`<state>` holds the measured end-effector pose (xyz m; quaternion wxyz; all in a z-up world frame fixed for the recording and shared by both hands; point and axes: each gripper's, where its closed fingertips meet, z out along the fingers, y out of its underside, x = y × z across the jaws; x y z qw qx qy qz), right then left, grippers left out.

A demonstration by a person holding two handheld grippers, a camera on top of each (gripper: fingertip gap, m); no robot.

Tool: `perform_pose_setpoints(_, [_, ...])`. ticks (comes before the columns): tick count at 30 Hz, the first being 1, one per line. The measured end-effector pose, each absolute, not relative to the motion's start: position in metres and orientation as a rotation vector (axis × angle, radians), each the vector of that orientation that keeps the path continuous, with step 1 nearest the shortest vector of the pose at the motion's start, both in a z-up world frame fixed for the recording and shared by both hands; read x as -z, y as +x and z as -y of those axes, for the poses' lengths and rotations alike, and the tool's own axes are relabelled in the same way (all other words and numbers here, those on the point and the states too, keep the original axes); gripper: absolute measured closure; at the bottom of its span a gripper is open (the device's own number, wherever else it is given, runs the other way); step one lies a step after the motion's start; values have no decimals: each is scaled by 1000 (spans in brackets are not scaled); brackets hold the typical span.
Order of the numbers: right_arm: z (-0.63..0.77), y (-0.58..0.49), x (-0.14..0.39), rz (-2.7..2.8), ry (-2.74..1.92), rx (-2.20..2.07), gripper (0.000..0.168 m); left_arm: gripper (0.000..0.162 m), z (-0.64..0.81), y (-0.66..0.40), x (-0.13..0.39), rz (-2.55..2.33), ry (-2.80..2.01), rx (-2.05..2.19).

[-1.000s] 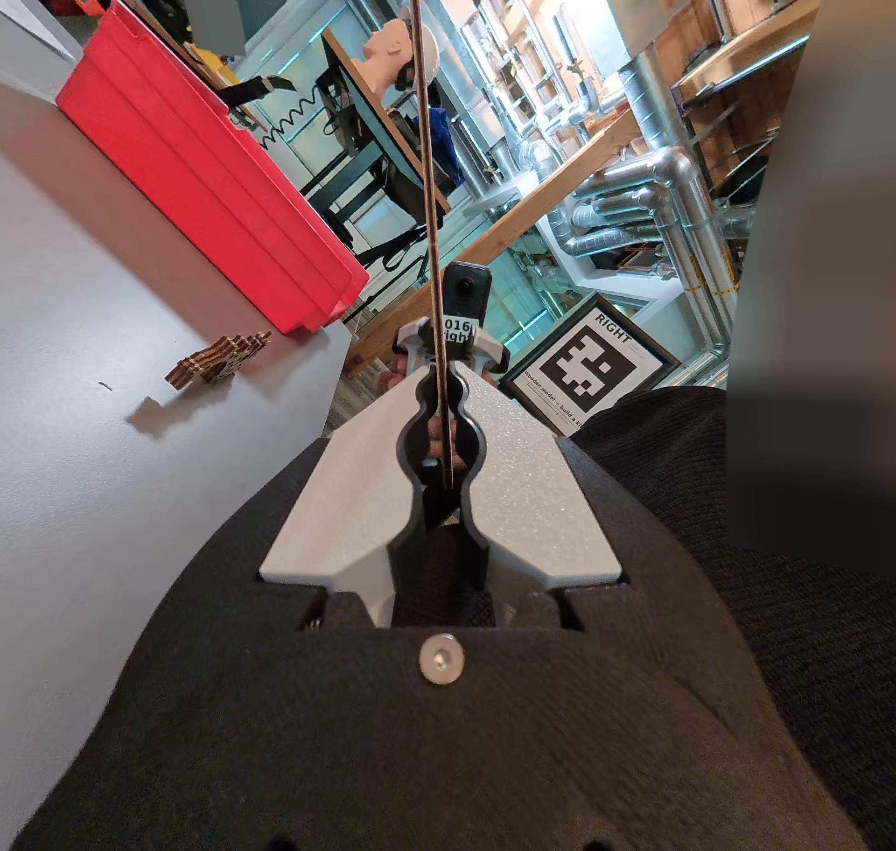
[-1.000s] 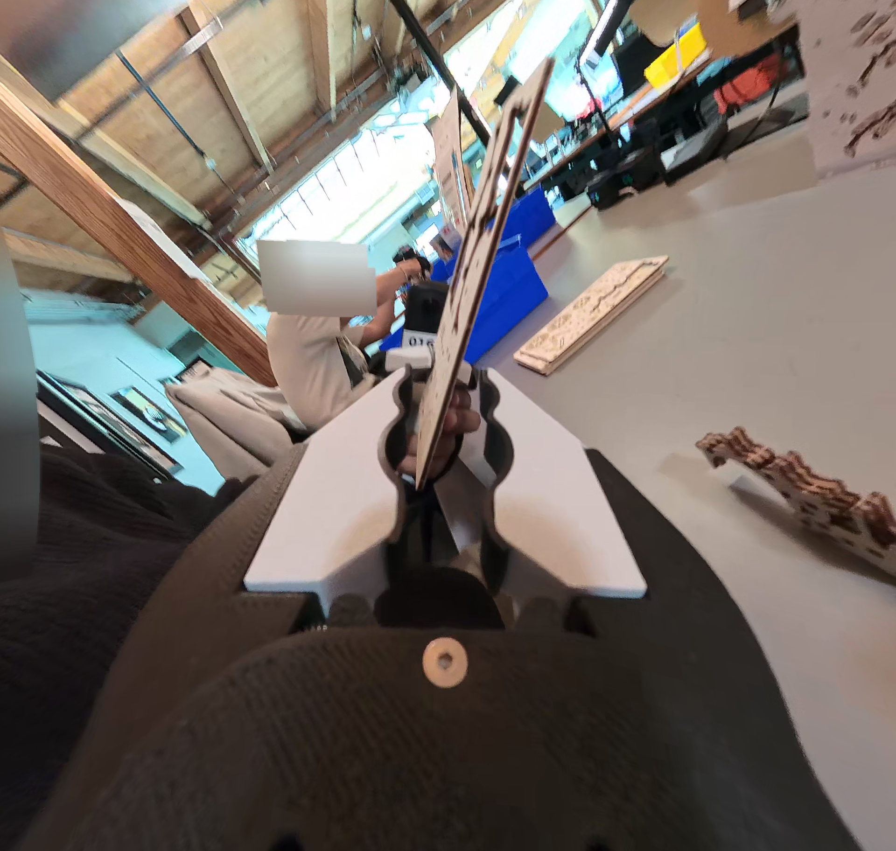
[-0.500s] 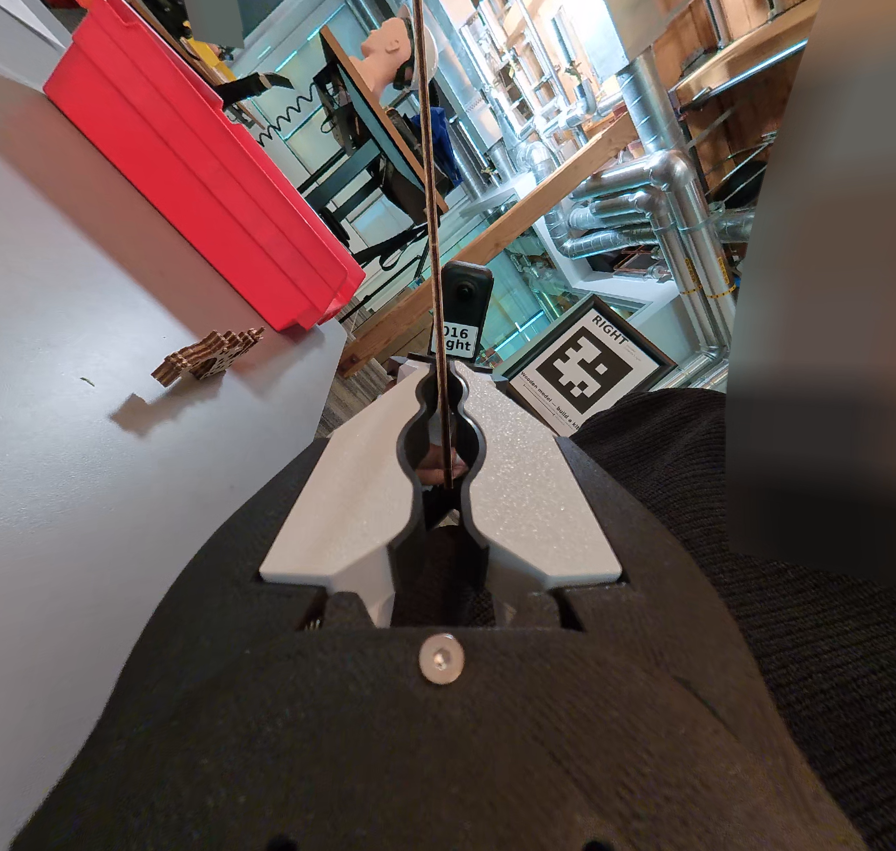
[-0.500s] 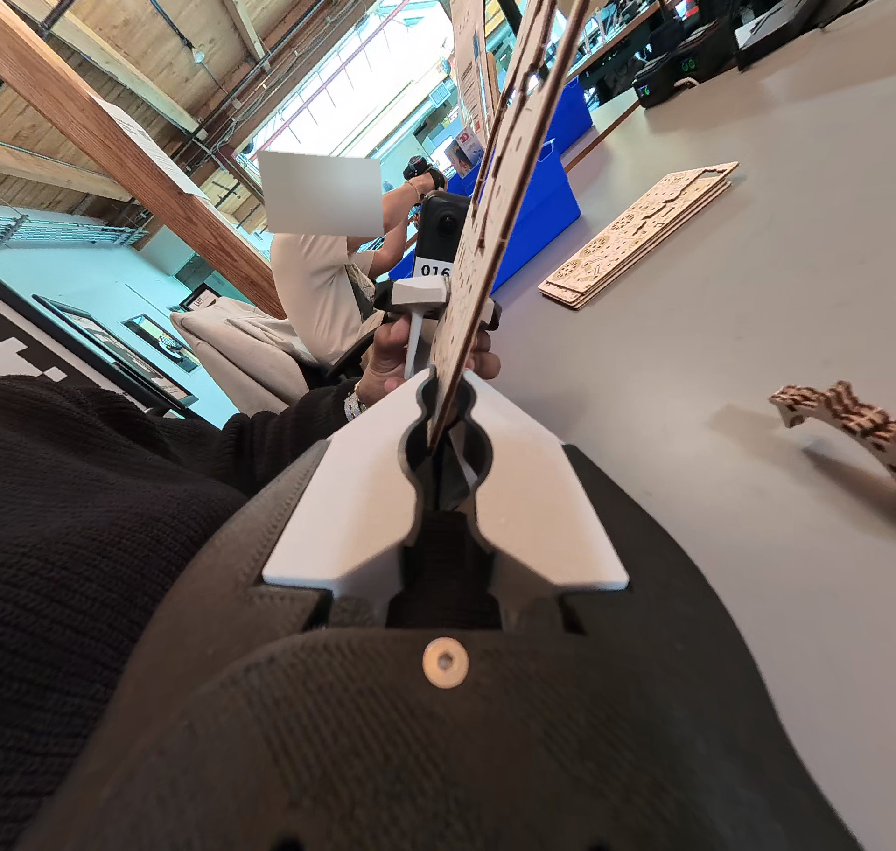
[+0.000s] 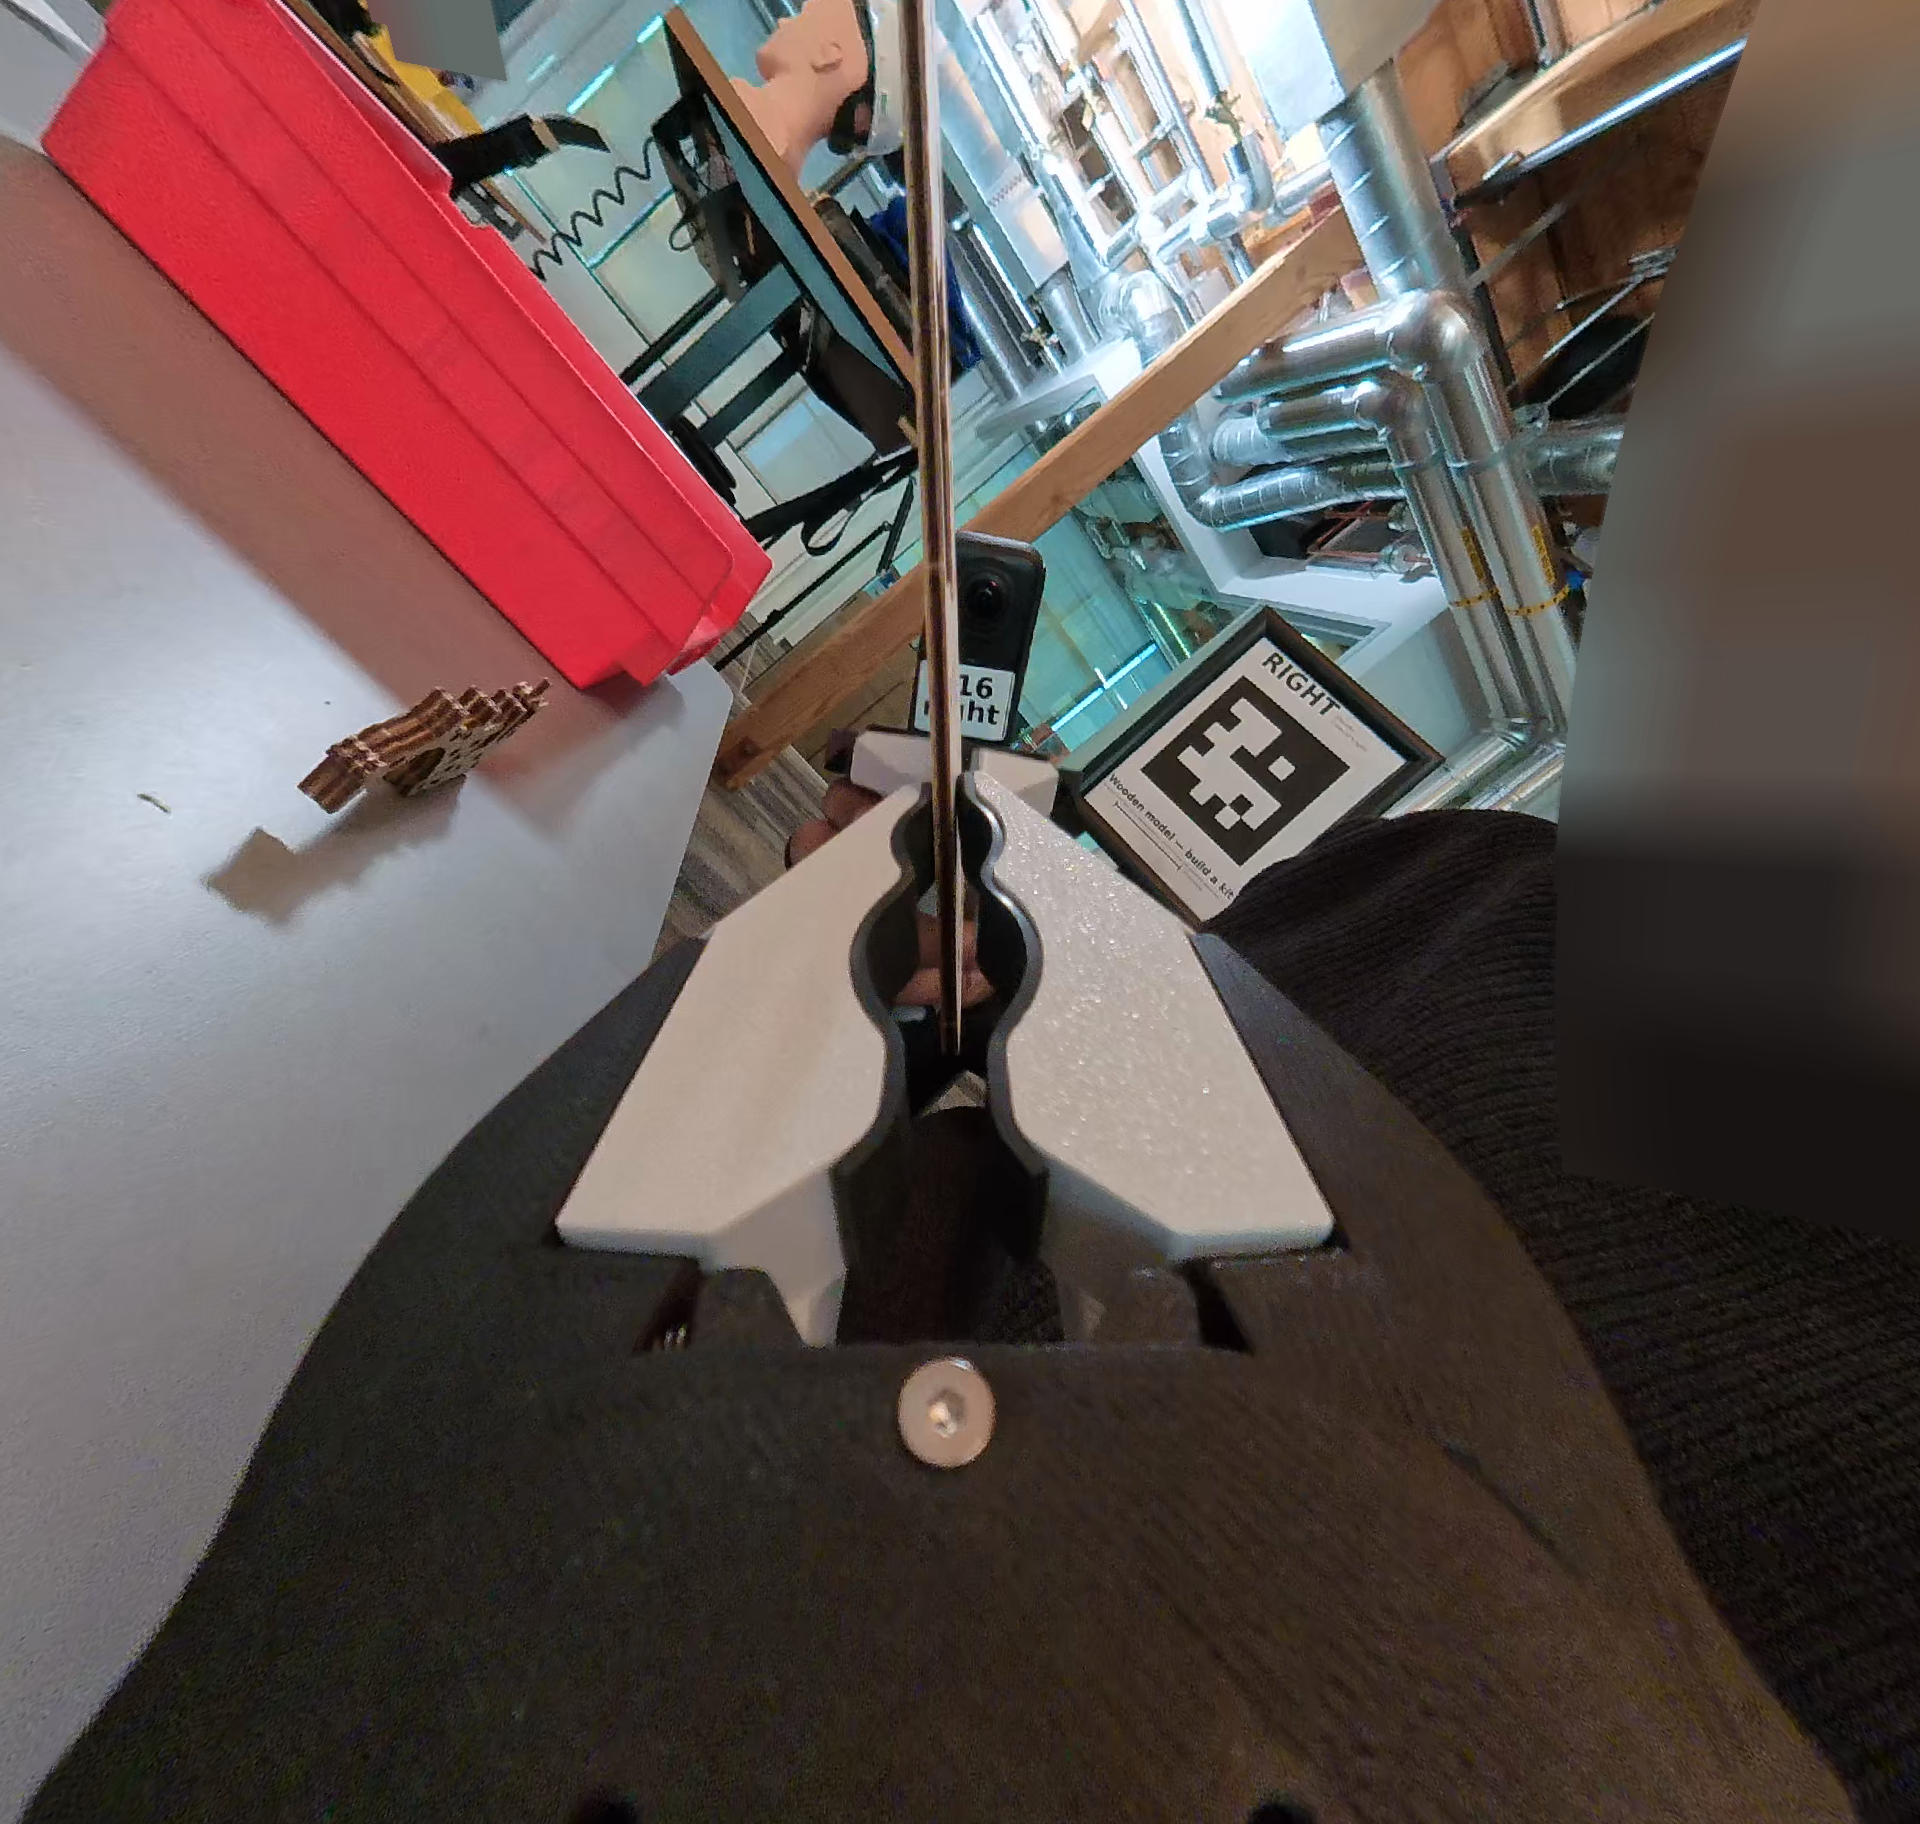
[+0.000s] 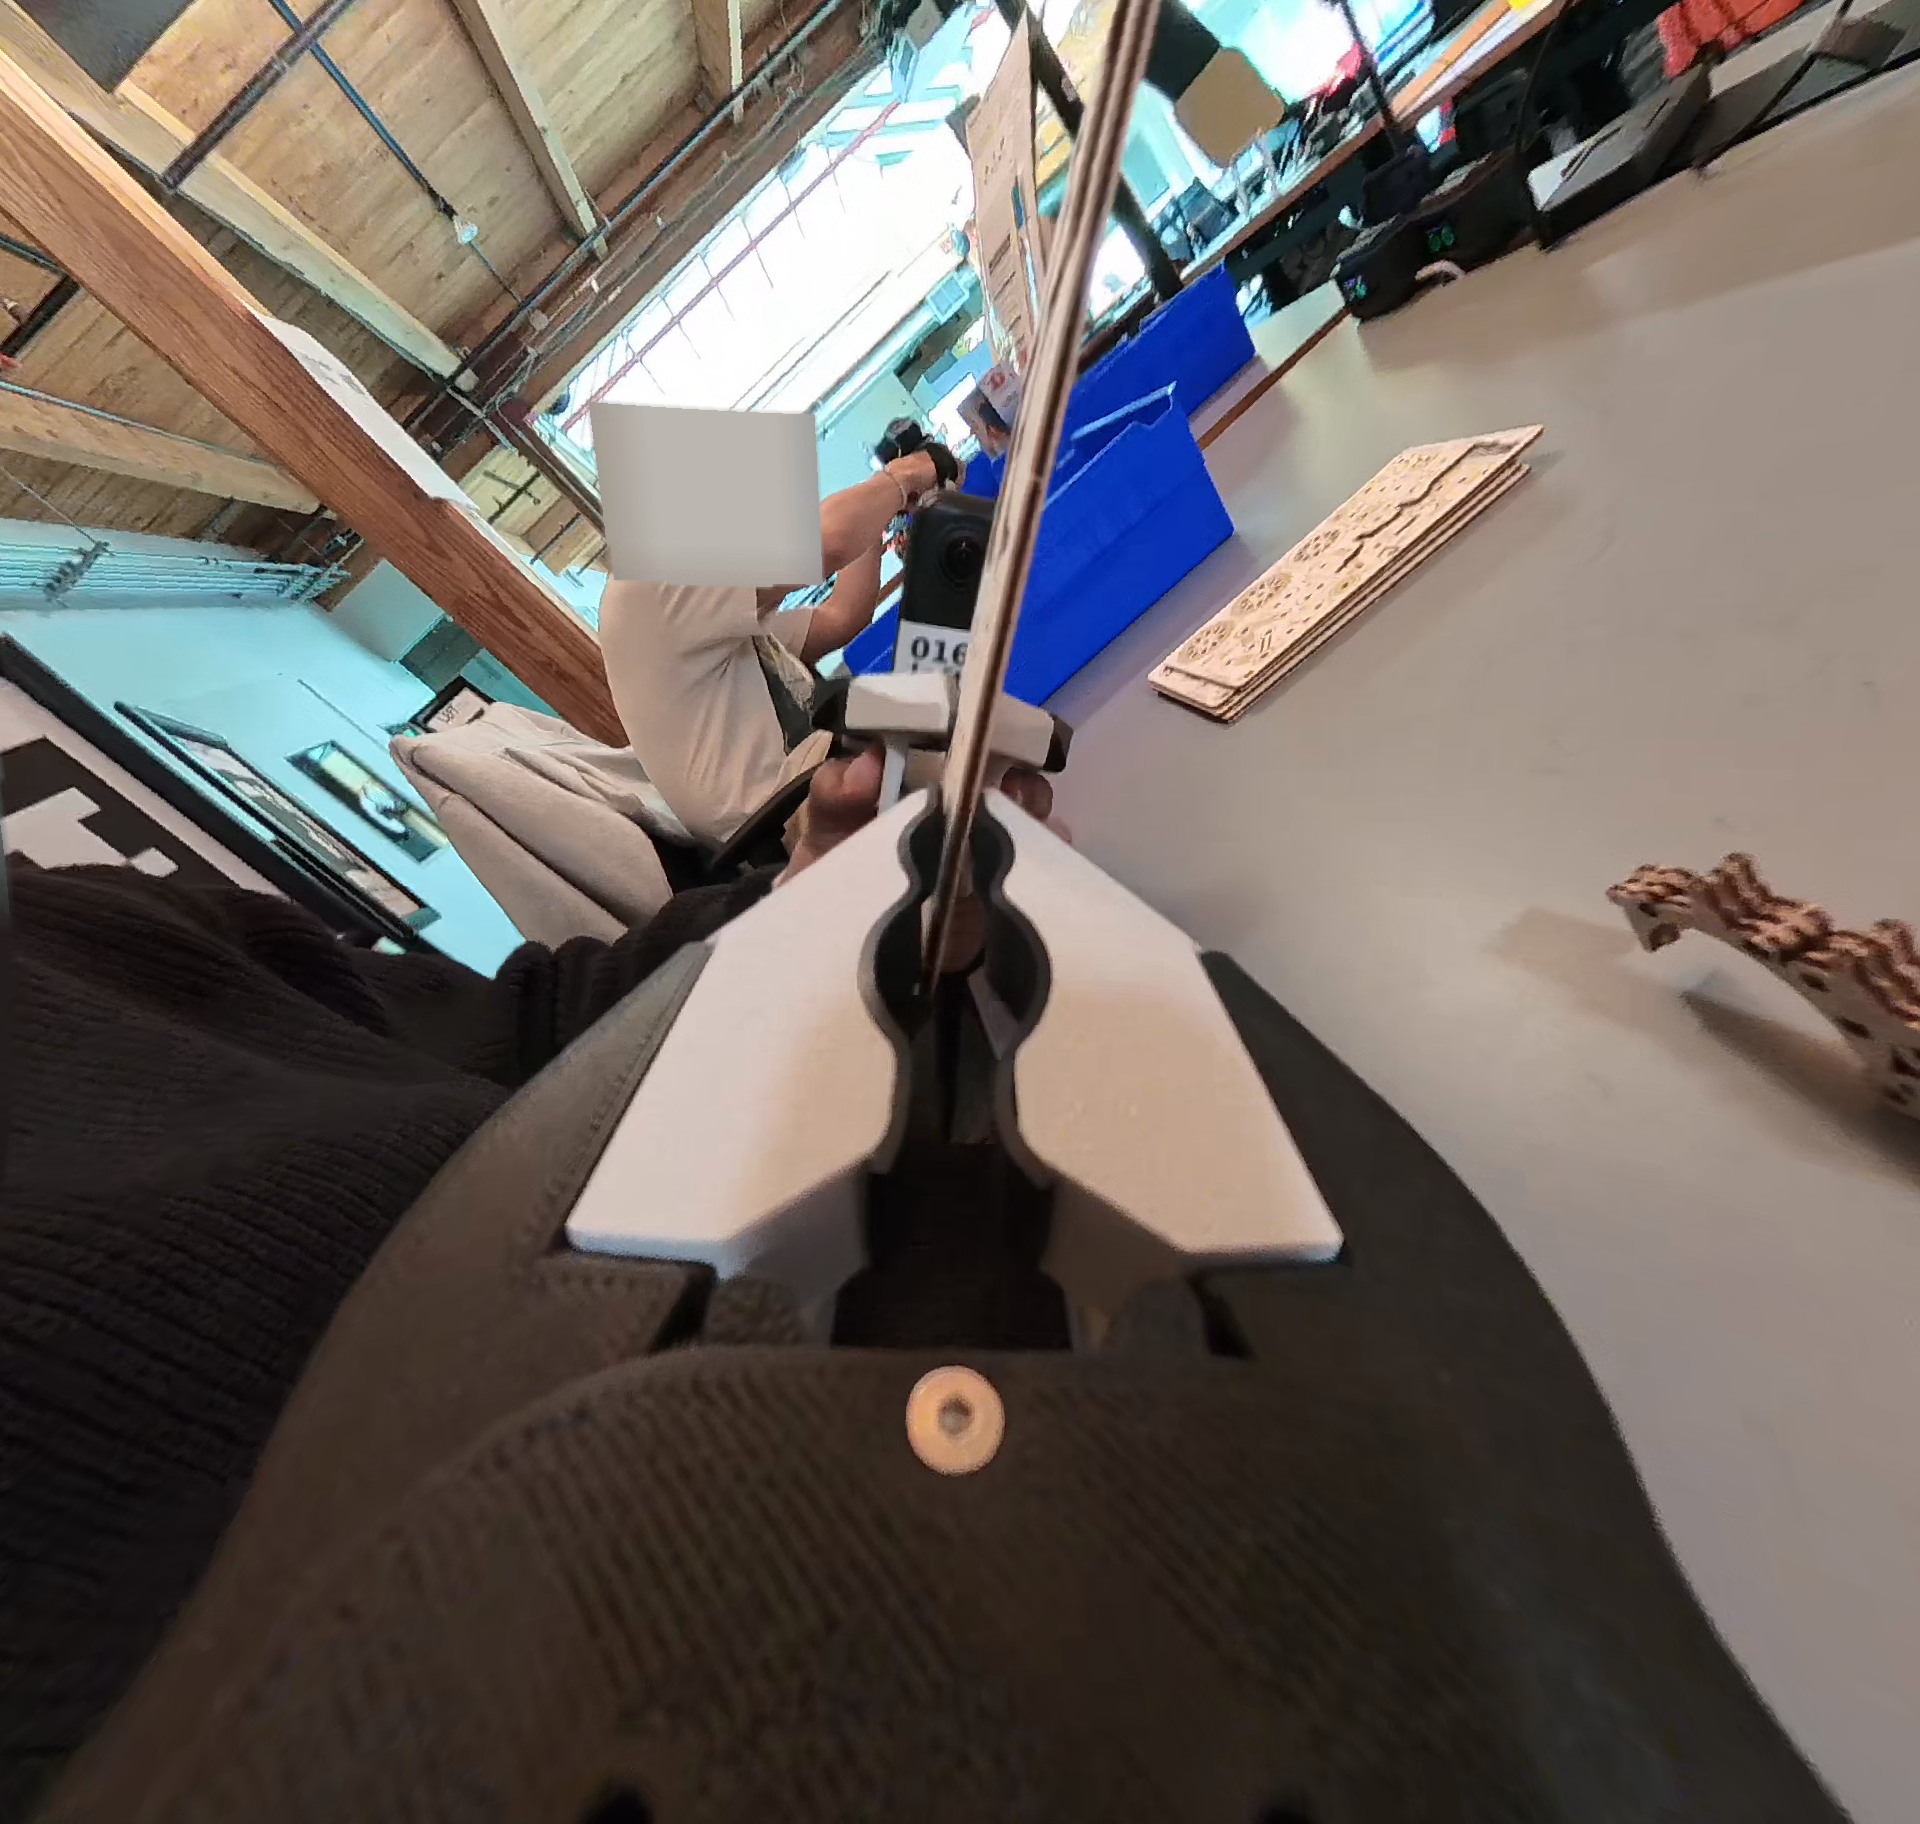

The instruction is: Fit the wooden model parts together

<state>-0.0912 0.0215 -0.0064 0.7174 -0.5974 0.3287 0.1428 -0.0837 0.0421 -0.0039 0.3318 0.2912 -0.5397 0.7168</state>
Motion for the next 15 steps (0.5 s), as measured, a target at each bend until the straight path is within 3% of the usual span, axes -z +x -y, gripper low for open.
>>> perform_pose_setpoints(1, [-19, -89, 4, -728, -1305, -305, 166, 160, -41, -86, 5, 1419, 750, -1863])
perform_pose_setpoints(9, [-5, -80, -5, -765, -1208, -308, 166, 160, -22, -108, 17, 1563, 661, -1755])
perform_pose_setpoints(15, [2, -76, -7, -764, -1205, -239, 152, 161, -34, -87, 4, 1413, 776, -1874])
